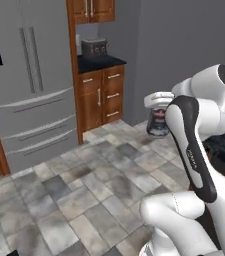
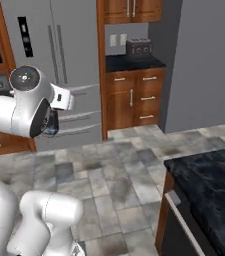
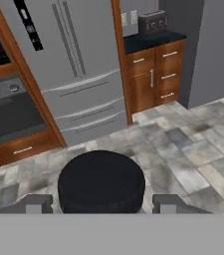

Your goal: Move the hot dog bun to the plate on the dining table and place the condiment next to that plate. Then navigate to the fridge and take the sausage and place it on the plate as well.

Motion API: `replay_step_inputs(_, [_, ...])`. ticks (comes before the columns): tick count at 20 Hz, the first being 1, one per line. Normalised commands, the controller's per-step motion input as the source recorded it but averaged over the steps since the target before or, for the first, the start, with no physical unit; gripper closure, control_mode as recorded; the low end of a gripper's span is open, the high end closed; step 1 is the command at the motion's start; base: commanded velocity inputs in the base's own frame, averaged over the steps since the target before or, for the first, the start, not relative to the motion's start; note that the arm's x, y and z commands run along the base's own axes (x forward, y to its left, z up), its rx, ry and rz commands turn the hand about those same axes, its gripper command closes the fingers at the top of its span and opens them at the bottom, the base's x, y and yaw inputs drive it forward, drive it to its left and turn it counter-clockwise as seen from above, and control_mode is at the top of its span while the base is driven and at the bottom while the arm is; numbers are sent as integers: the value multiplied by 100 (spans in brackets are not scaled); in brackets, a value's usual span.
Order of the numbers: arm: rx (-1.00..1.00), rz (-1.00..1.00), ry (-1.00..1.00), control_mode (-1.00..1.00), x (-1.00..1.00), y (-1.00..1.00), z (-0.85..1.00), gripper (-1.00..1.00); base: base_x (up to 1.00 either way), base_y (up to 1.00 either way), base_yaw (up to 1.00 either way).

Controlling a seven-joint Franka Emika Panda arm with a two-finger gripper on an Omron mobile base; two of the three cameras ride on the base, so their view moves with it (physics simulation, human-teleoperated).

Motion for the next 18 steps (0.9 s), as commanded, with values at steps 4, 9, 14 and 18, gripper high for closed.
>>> replay_step_inputs(4, [0,0,0,100,0,0,0,100,100,19,-48])
replay_step_inputs(9, [0,0,0,100,0,0,0,100,100,10,-50])
replay_step_inputs(14, [0,0,0,100,0,0,0,100,100,1,-51])
replay_step_inputs(18, [0,0,0,100,0,0,0,100,100,0,-52])
